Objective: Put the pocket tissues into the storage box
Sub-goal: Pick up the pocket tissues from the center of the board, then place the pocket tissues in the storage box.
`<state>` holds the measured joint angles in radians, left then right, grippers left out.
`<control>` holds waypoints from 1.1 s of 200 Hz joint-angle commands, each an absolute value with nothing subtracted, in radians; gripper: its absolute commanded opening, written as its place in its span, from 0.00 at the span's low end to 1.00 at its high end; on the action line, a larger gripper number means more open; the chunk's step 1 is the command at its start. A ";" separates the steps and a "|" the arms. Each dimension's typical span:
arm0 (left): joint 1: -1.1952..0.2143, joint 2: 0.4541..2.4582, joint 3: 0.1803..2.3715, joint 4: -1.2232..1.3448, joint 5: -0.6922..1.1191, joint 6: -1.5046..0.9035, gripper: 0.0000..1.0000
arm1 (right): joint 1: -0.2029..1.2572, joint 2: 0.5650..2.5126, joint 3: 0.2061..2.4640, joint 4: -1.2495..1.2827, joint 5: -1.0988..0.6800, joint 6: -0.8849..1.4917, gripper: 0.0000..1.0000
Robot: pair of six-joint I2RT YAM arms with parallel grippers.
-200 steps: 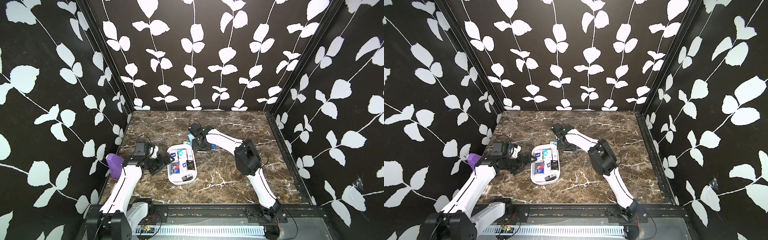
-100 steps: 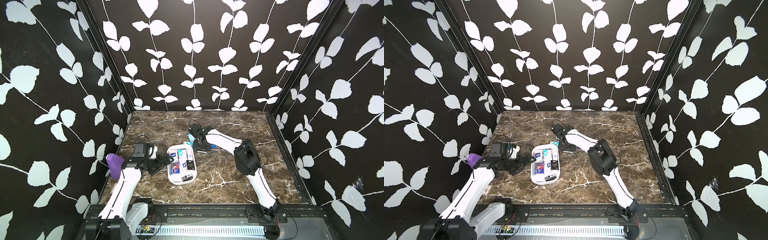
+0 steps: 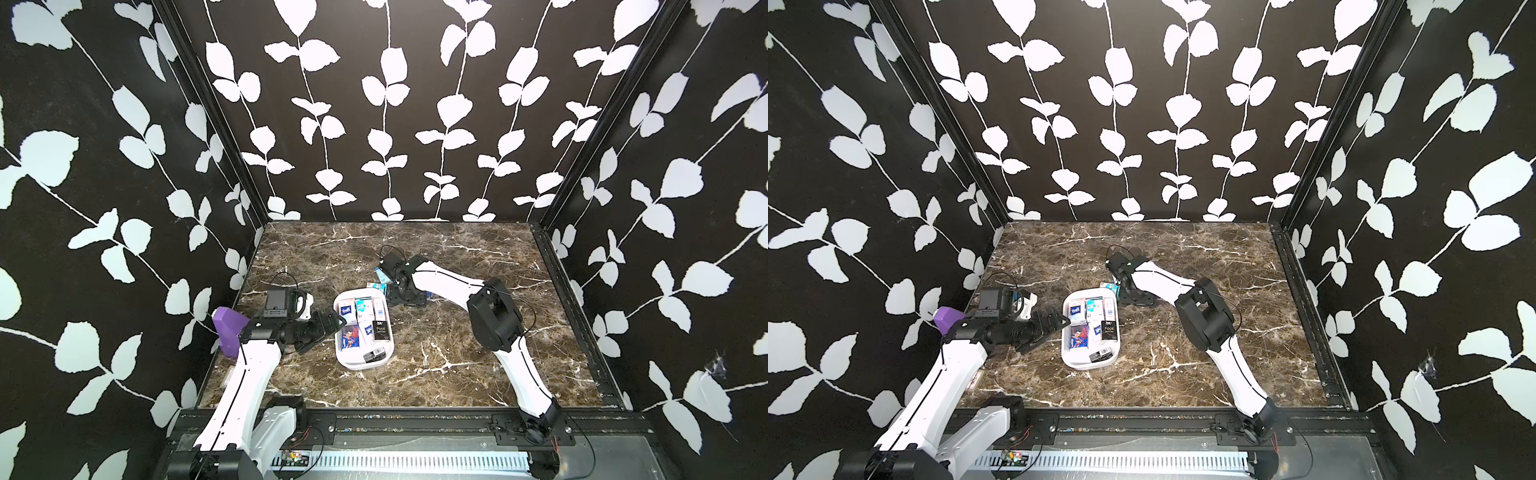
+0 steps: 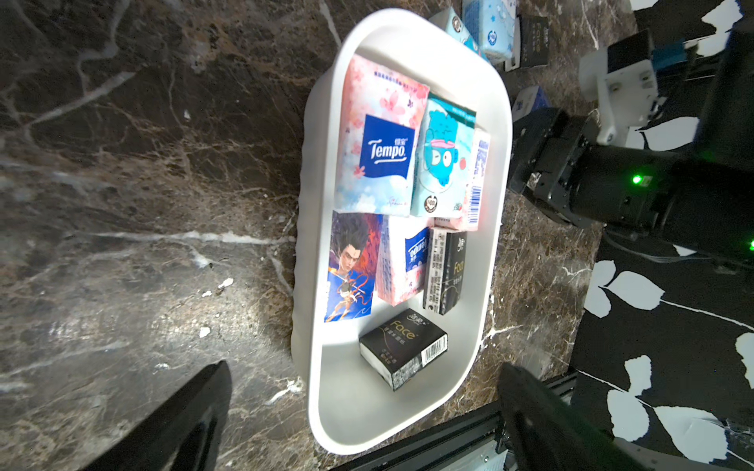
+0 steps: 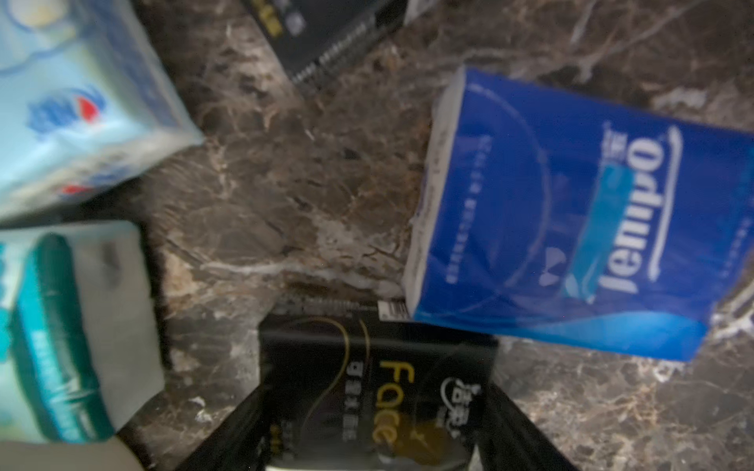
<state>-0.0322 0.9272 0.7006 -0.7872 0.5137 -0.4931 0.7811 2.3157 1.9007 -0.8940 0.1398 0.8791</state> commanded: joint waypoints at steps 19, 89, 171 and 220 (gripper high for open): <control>-0.035 0.907 0.724 -0.826 0.497 -0.476 0.99 | 0.778 2.306 1.867 -0.896 0.159 0.888 0.67; -0.035 0.894 0.725 -0.821 0.484 -0.492 0.99 | 0.772 2.204 1.839 -0.893 0.180 0.843 0.54; -0.035 0.932 0.737 -0.781 0.462 -0.490 0.99 | 0.930 1.851 1.559 -0.813 0.144 0.869 0.54; -0.032 0.971 0.776 -0.775 0.429 -0.480 0.99 | 1.116 1.875 1.600 -0.774 0.105 0.937 0.54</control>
